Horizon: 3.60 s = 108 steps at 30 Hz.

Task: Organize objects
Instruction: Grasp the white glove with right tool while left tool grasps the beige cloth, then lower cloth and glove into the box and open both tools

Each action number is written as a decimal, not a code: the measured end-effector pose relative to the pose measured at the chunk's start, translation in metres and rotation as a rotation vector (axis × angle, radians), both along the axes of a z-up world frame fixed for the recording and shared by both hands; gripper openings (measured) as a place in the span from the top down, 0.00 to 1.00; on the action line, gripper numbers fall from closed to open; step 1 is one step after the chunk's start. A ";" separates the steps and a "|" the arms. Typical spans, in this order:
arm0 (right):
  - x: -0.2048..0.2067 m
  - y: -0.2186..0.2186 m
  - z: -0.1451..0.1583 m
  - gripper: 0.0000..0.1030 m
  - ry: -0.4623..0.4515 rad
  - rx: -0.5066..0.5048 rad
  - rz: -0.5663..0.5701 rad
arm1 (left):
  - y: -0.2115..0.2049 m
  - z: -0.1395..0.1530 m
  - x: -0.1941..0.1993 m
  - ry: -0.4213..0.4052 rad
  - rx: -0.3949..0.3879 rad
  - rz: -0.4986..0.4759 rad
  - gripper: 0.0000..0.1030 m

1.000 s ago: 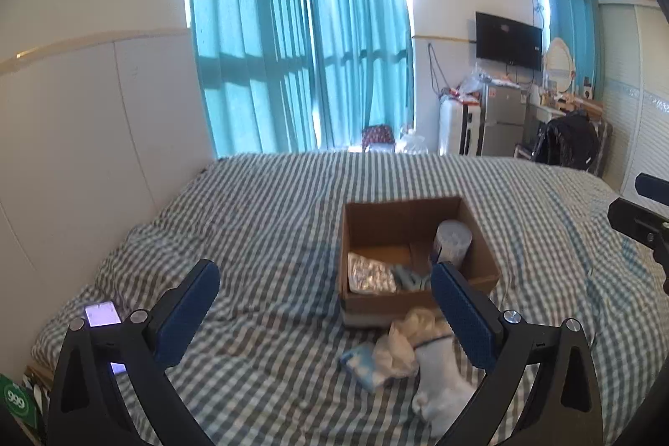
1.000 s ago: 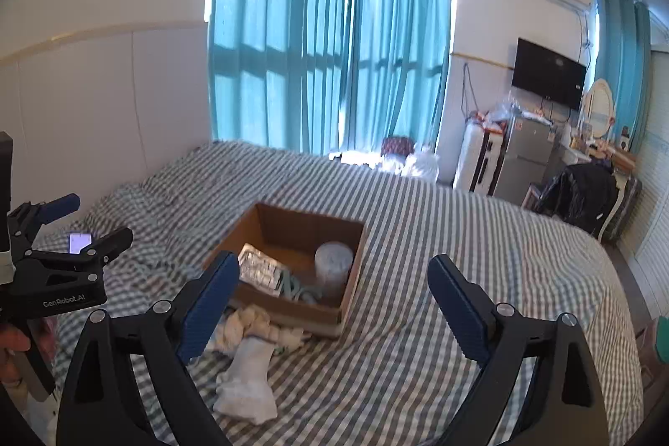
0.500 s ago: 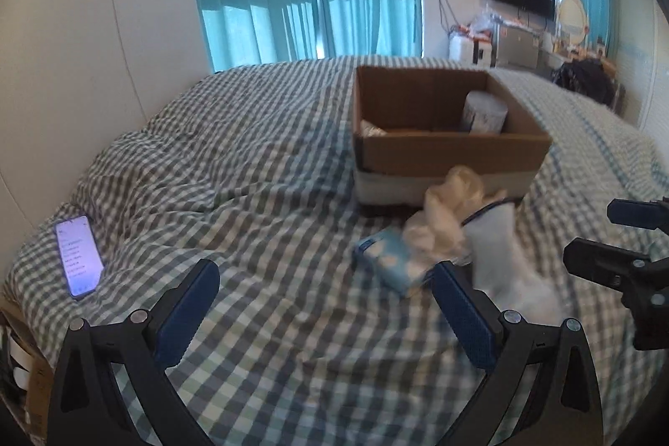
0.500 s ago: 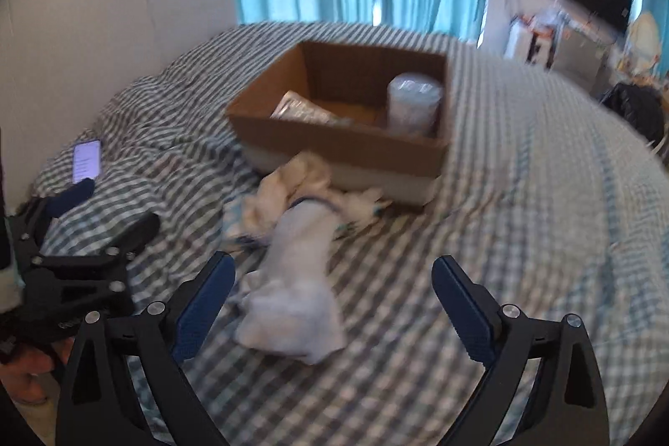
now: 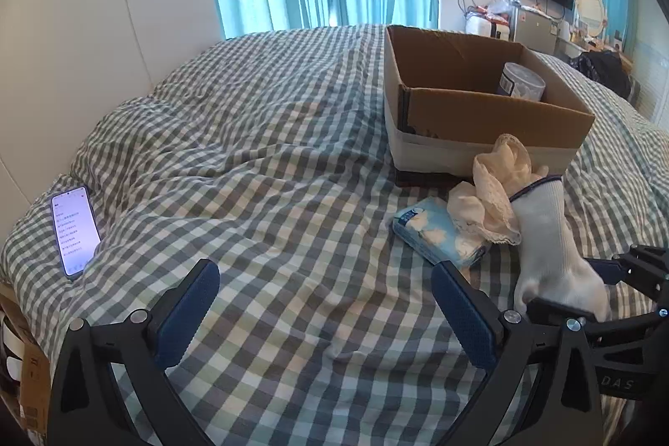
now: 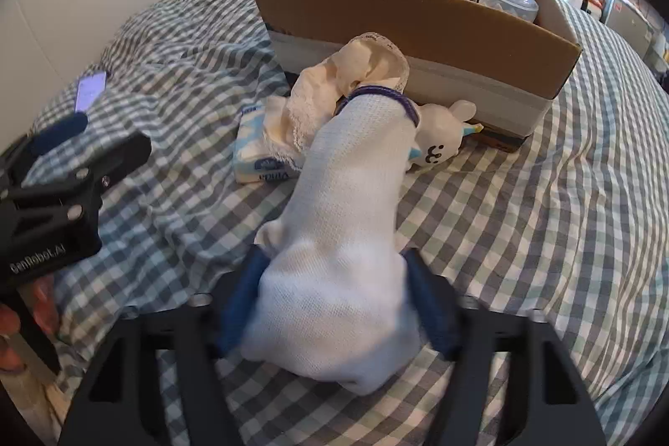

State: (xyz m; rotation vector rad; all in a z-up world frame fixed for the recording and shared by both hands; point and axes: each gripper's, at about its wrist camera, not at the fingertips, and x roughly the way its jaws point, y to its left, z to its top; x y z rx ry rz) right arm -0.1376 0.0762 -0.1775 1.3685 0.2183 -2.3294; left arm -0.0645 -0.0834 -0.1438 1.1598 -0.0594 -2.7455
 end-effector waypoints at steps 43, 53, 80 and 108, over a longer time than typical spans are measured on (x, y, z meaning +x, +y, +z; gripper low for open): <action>-0.023 0.118 0.079 0.58 0.226 -0.057 -0.124 | 0.086 -0.013 -0.074 -0.106 0.164 -0.282 0.85; 0.020 0.111 0.123 0.58 0.316 -0.064 -0.099 | 0.082 0.059 -0.032 0.045 0.108 -0.257 0.85; -0.095 0.055 0.201 0.58 0.452 -0.137 -0.009 | 0.078 0.134 -0.163 0.207 0.044 -0.255 0.85; -0.199 0.054 0.108 0.51 0.262 -0.226 -0.065 | 0.065 0.045 -0.226 -0.015 0.031 -0.229 0.79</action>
